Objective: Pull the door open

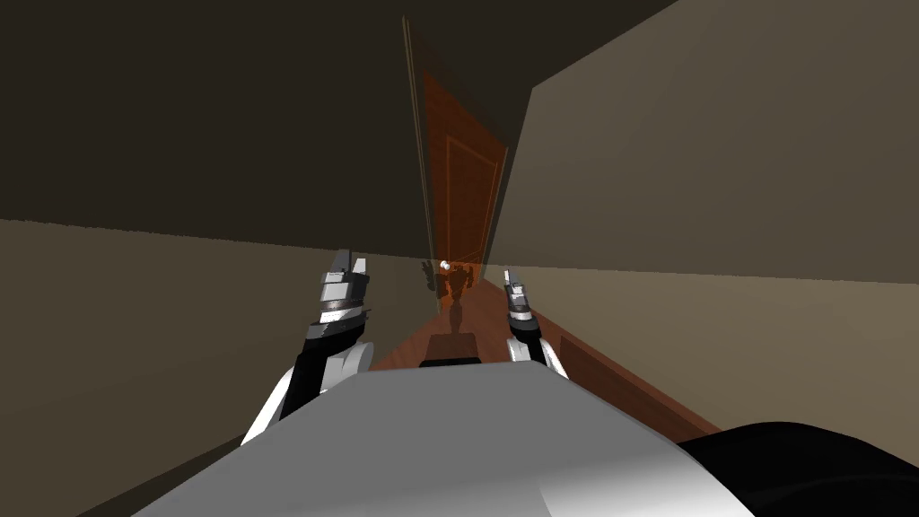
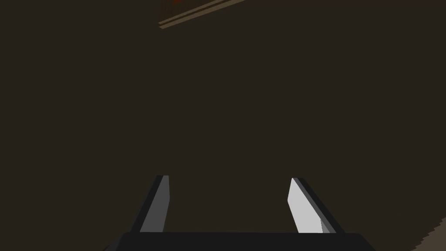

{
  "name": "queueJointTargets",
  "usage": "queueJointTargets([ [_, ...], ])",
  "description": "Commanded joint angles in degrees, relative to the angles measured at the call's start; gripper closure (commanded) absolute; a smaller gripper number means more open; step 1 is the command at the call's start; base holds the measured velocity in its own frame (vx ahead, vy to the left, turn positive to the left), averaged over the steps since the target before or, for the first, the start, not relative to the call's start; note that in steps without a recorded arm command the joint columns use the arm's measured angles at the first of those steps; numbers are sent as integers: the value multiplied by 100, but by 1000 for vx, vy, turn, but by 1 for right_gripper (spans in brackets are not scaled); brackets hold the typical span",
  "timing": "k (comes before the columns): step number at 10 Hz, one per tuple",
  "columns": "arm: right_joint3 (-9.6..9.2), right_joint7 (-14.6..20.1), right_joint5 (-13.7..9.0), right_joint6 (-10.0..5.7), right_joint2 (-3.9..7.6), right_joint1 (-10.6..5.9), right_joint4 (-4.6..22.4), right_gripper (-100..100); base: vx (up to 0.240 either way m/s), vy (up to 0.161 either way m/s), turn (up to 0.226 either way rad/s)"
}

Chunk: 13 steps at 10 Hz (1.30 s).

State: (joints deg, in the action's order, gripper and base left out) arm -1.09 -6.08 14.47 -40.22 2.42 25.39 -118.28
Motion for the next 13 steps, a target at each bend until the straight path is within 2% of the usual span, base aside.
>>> queueJointTargets([
  [1,28,-180,114,-48,54,-24,193,-100,108,-14,16],
  [11,6,-1508,1022,-412,132,-191,1587,-100,97,-8,19],
  [12,6,-1508,1022,-412,132,-191,1587,-100,67,-8,11],
  [13,4,-1649,1118,-450,131,-209,1735,-100,62,7,15],
])
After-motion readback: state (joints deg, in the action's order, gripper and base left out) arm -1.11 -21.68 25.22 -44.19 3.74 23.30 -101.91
